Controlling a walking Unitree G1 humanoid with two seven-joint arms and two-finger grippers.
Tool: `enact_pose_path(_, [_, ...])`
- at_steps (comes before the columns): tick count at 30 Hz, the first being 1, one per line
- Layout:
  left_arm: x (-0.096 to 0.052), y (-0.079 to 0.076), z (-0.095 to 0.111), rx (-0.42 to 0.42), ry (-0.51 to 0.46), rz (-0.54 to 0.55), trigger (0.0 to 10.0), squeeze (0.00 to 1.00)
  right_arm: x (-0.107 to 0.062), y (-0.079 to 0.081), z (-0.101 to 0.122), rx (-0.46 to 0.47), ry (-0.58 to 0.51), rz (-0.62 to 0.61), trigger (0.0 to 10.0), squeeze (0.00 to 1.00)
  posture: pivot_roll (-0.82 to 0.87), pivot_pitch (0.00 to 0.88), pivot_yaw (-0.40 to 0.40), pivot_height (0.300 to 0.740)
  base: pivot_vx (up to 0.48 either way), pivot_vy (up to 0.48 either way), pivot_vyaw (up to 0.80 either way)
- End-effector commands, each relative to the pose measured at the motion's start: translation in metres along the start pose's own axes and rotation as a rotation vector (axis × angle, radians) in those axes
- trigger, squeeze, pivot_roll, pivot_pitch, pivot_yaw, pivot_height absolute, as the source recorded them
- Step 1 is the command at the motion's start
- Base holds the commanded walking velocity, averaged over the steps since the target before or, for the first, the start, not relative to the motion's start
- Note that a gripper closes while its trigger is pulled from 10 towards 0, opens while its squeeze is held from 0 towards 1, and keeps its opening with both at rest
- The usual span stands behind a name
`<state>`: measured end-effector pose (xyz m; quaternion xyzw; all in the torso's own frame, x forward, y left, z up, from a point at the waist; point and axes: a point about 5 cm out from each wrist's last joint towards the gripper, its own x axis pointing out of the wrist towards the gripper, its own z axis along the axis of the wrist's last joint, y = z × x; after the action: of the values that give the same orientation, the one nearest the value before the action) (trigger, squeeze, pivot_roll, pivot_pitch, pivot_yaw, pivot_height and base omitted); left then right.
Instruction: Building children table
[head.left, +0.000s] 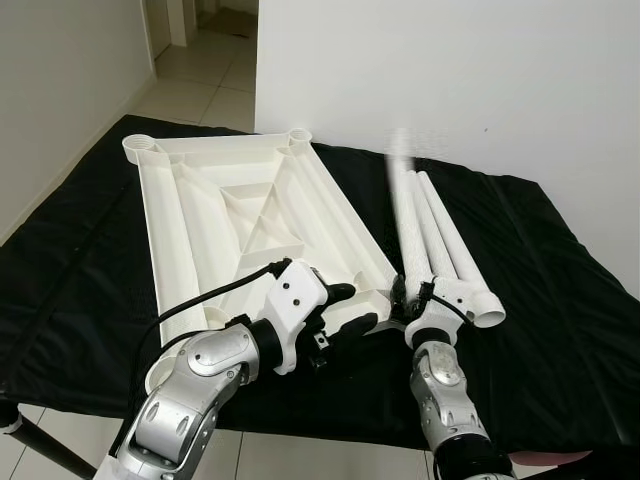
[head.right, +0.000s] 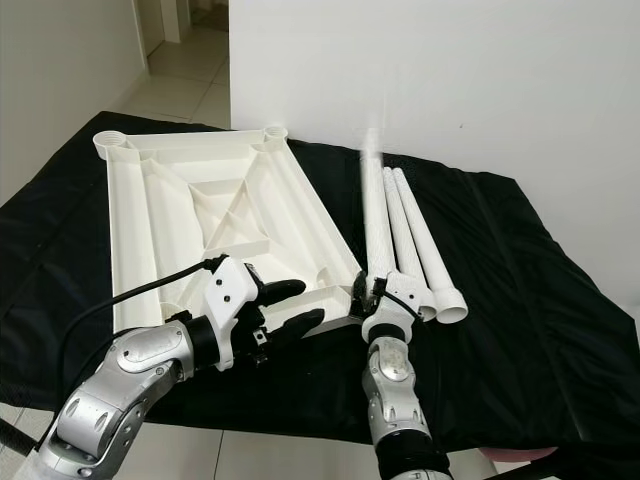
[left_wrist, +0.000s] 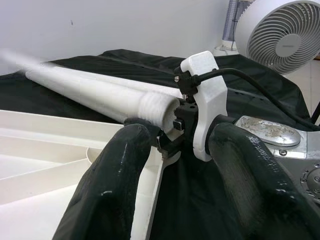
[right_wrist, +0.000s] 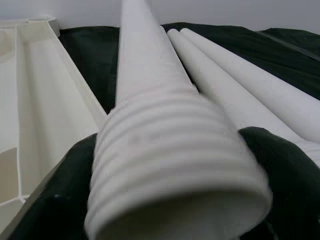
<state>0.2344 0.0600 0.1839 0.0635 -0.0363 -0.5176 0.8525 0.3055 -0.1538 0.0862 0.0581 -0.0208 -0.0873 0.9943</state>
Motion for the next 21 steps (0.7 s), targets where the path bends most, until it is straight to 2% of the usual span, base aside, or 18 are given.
enact_pose_path(1, [0.0042, 0.002, -0.0009, 0.003, -0.001, 0.043, 10.0, 0.0, -0.0025, -0.0047, -0.0064, -0.01, 0.033, 0.01, 10.0, 0.0, 0.0, 0.0, -0.119, 0.74, 0.0, 0.0, 0.0])
enact_pose_path(3, [0.0042, 0.002, -0.0009, 0.003, -0.001, 0.043, 10.0, 0.0, -0.0025, -0.0047, -0.0064, -0.01, 0.033, 0.01, 10.0, 0.0, 0.0, 0.0, -0.119, 0.74, 0.0, 0.0, 0.0])
enact_pose_path(4, [0.0048, 0.0025, -0.0006, 0.002, -0.003, 0.045, 10.0, 0.0, -0.0017, -0.0041, -0.005, 0.005, 0.03, 0.033, 0.0, 0.0, 0.0, 0.0, -0.119, 0.74, 0.0, 0.0, 0.0])
enact_pose_path(10, [0.0056, 0.003, 0.0009, -0.001, -0.01, 0.051, 10.0, 0.0, -0.0005, -0.0053, -0.0044, 0.029, 0.035, 0.047, 0.0, 0.0, 0.0, 0.0, -0.122, 0.74, 0.0, 0.0, 0.0])
enact_pose_path(21, [0.0054, 0.0059, 0.0001, 0.009, -0.006, 0.059, 10.0, 0.0, 0.0002, -0.0069, -0.0048, 0.009, 0.033, 0.056, 0.0, 0.0, 0.0, 0.0, -0.122, 0.74, 0.0, 0.0, 0.0])
